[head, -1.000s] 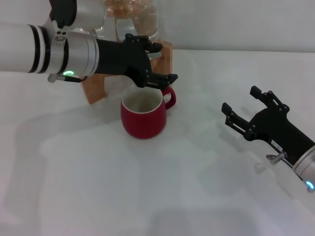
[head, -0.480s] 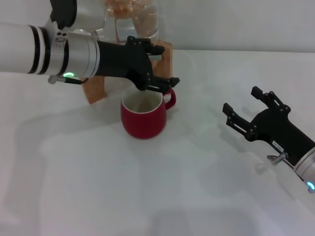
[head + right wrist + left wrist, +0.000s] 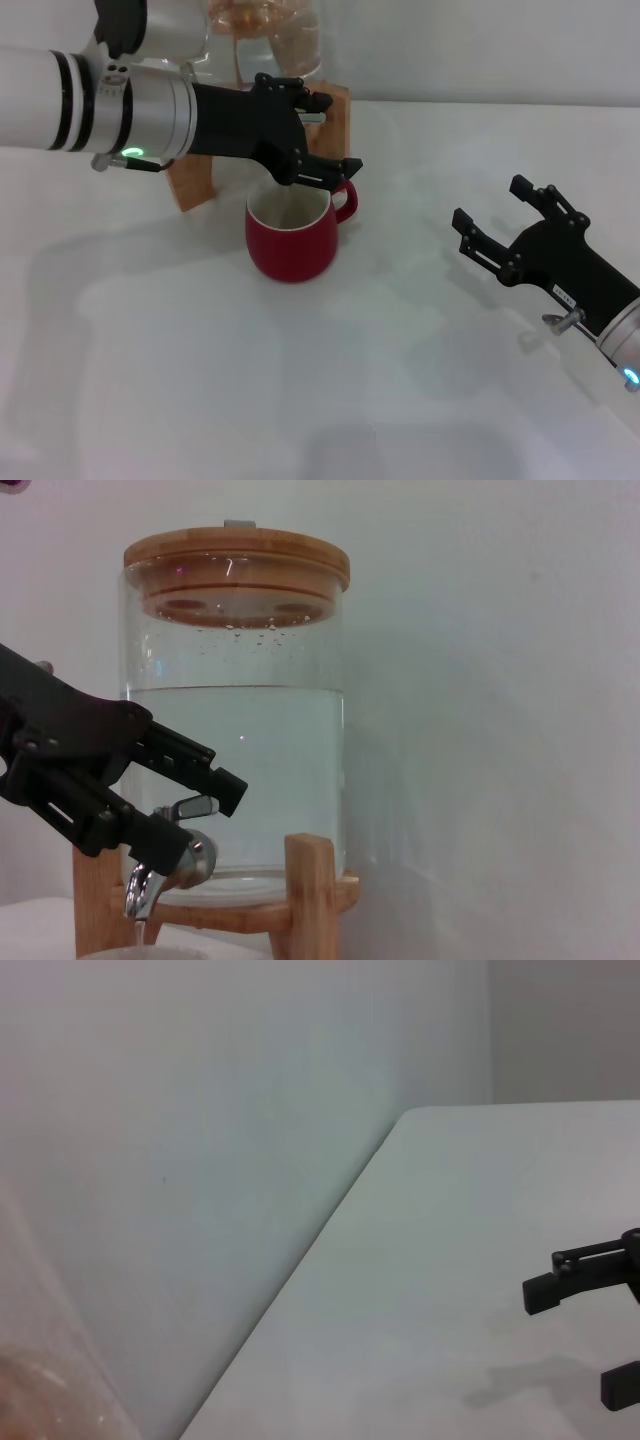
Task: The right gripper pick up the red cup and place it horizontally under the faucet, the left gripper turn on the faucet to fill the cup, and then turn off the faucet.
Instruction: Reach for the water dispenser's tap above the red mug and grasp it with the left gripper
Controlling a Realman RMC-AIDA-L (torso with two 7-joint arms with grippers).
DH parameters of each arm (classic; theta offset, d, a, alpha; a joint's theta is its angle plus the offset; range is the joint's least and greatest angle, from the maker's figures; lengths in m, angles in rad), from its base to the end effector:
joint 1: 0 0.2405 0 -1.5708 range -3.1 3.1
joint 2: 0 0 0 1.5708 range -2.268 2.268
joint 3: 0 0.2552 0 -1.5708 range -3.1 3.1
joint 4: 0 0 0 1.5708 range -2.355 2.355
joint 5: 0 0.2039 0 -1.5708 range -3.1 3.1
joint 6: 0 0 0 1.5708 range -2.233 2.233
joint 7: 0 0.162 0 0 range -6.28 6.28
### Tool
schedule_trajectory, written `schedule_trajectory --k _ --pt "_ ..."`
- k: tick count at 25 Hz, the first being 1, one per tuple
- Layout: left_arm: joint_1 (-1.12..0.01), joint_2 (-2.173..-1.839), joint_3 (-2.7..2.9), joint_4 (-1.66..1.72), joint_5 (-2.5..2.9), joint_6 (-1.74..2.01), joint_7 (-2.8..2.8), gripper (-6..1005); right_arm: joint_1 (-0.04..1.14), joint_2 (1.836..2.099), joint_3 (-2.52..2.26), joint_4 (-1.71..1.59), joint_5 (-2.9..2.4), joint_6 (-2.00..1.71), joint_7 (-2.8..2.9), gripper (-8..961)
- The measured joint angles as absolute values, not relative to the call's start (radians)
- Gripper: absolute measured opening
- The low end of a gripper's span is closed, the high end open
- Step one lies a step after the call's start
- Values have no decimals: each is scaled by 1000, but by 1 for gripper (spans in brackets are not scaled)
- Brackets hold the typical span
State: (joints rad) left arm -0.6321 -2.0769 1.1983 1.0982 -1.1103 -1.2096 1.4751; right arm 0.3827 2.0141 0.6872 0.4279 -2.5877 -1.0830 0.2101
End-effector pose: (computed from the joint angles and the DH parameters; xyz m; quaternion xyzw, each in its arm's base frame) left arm -0.1453 0.4007 -0.0163 -0.9740 -0.0376 -0.0910 0.2040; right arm 0.2586 0.3220 -0.0718 -0.8174 0.1726 0.3358 0.4350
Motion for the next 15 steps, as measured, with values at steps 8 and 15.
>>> schedule_trajectory --k 8,15 --pt "-631 -2075 1194 1102 -1110 -1225 1473 856 384 2014 687 428 -2588 -1083 210 869" --pt "-628 -2075 1193 1119 -1091 -1243 1455 857 384 2014 687 428 -2588 -1083 210 870"
